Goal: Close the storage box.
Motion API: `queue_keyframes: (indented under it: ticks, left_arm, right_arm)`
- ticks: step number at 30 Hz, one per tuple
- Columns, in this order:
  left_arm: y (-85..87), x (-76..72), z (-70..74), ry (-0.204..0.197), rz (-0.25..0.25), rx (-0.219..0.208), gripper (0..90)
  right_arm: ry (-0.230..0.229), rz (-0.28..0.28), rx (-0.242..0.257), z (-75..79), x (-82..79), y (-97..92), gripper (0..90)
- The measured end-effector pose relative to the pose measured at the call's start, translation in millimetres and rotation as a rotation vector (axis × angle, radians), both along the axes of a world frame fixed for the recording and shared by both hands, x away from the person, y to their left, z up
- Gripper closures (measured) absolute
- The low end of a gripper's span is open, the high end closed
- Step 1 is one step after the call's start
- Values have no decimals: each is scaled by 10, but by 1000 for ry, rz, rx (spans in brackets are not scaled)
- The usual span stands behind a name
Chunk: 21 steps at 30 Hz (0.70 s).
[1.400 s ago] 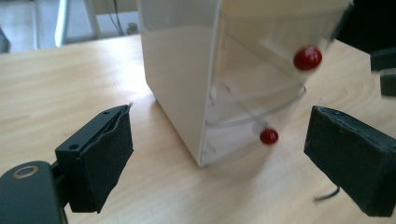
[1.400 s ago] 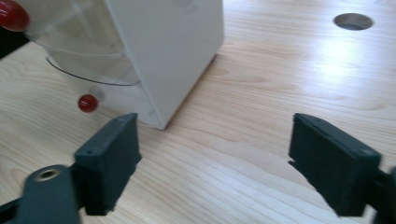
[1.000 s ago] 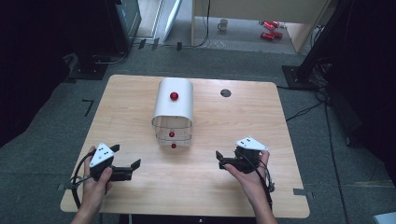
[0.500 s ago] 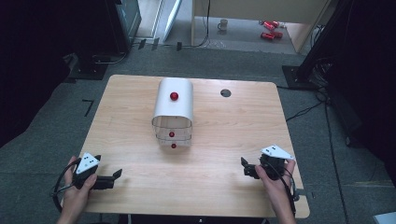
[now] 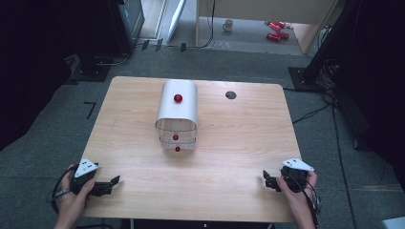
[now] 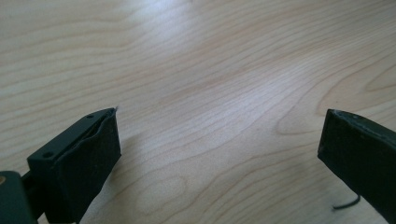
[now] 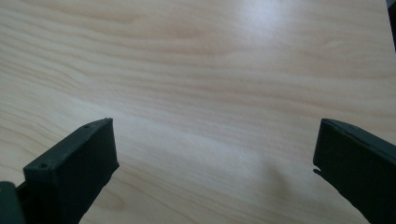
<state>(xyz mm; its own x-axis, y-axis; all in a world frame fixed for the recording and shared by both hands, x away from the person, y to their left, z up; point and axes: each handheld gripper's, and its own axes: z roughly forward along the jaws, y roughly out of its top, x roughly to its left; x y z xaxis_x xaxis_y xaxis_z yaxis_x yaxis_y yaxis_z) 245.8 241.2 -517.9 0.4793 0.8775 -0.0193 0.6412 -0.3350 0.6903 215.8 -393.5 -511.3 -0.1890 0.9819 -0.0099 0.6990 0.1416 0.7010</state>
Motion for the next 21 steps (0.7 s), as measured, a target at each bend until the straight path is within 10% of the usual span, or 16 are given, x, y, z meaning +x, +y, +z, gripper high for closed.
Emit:
queue_keyframes:
  ticks: [21]
  left_arm:
    - [-115, 38, -6, -3, 22, 38, 0]
  right_arm:
    - [-2, -25, 39, -152, -80, -81, 0]
